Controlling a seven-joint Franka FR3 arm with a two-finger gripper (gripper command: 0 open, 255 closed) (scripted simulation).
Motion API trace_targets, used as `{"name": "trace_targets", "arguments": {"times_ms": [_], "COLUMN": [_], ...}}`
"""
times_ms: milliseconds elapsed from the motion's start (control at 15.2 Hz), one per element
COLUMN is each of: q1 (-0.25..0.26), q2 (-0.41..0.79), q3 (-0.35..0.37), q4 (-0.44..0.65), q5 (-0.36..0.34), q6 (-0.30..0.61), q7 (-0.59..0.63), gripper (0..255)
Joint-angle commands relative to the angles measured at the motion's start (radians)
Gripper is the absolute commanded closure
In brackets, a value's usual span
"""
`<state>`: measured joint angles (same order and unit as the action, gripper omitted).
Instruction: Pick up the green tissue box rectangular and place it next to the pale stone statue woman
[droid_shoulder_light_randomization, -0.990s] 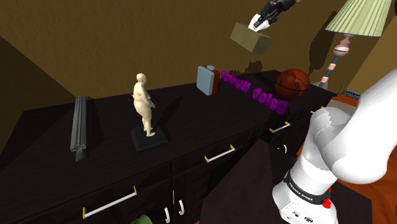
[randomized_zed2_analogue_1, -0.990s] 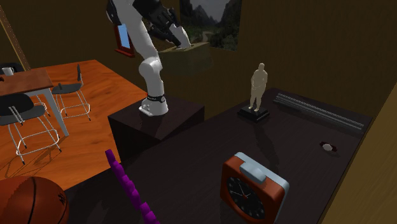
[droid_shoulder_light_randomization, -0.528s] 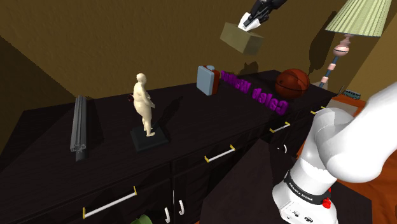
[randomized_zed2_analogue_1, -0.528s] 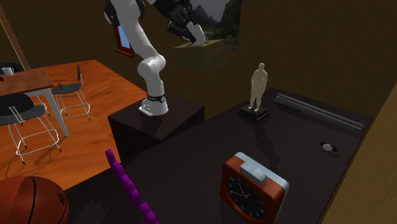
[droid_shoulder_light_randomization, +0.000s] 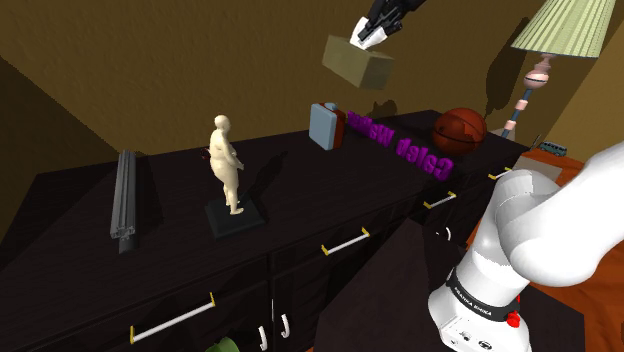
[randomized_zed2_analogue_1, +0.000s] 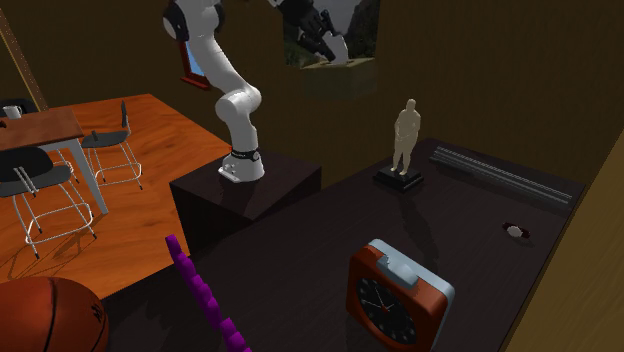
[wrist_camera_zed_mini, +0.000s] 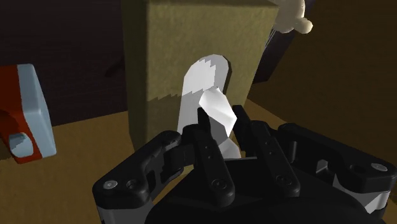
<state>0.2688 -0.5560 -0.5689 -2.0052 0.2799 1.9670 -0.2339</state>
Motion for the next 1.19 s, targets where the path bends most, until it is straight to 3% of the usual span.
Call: {"name": "trace_targets", "arguments": {"times_ms": [0, 528, 1122], "q1": [0.0, 0.019, 0.055], "q2": [-0.01, -0.011, 0.065], "q3": [0.05, 0.231, 0.414], "q4": [-0.031, -0.101, -0.089], "q5": [0.0, 0.005, 0.003], "q6": [0.036, 0.155, 0.271], "q7": [0.044, 0.214, 0.408], "gripper": [255, 255, 255]}}
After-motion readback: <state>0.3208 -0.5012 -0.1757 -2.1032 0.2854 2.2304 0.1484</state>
